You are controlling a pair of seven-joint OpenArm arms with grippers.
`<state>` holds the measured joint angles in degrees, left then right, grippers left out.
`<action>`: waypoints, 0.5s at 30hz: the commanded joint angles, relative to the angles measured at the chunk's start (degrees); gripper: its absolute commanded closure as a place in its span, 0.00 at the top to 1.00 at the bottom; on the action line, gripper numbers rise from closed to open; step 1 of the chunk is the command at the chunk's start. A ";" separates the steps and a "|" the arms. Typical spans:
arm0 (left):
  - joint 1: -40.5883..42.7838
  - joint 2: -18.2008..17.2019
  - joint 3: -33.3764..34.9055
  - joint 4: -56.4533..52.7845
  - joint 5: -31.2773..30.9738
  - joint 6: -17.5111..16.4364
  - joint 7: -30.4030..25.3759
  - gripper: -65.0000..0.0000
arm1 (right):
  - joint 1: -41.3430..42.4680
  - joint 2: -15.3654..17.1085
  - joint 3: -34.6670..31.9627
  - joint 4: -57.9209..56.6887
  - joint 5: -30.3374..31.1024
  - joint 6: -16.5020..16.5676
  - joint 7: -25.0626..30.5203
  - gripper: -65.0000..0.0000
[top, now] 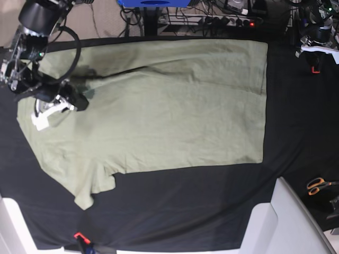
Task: Fold the T-shirt properly
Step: 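Release the shirt and move the right gripper to the collar area, then grasp the shirt edge near the collar with the right gripper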
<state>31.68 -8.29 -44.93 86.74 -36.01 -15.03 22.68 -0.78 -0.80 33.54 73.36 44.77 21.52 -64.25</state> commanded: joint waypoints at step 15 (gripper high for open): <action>0.54 -0.72 -0.48 0.60 -0.25 -0.14 -1.27 0.00 | -12.02 -2.85 4.22 19.34 1.51 0.24 -4.02 0.73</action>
<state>31.77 -8.03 -44.93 86.61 -35.90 -15.05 22.68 -13.41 -4.40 37.60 91.50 45.01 21.56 -69.01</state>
